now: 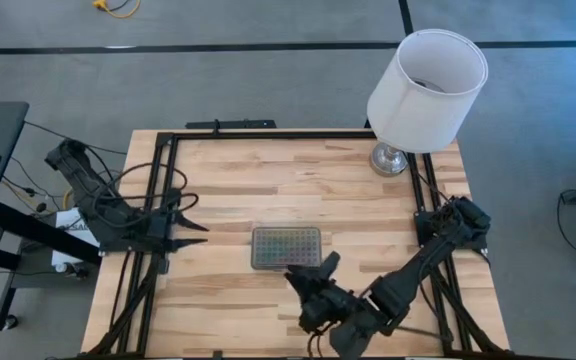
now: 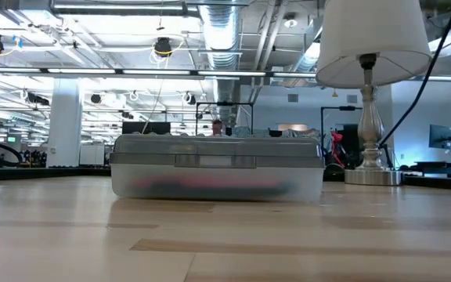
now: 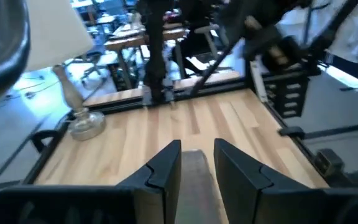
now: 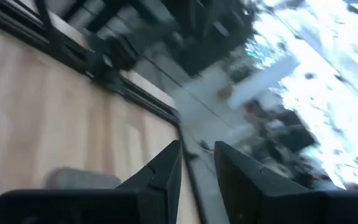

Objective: Pick & place school supplies into a supply box
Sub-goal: Return to Home Position

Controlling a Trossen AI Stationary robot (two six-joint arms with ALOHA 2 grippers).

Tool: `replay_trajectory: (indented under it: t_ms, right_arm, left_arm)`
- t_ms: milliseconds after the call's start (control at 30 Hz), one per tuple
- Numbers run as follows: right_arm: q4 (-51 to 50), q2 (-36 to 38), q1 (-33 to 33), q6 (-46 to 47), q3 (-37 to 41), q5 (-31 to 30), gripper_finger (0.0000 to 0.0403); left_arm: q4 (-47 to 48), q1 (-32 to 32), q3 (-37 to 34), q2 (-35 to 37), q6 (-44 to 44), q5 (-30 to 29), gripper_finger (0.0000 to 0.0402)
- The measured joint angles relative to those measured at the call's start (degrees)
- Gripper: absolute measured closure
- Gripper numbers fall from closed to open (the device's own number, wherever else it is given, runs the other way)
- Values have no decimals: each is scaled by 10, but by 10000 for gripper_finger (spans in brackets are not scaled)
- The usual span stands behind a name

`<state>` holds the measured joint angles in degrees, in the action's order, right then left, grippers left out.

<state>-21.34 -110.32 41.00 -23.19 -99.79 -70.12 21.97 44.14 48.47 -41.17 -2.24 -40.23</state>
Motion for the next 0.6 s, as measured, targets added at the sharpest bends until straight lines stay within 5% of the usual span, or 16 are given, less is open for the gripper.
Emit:
replay_trajectory:
  t_ms: [133,367,600]
  right_arm:
    - [-1,0,-31,-42,-37,119,310]
    - [-7,0,-103,-79,-88,223,310]
    - [-8,37,-179,-56,-119,475,310]
  left_arm:
    - [-35,0,0,10,32,-50,310]
    - [-134,0,0,12,152,-87,310]
    - [-225,0,0,6,240,-84,310]
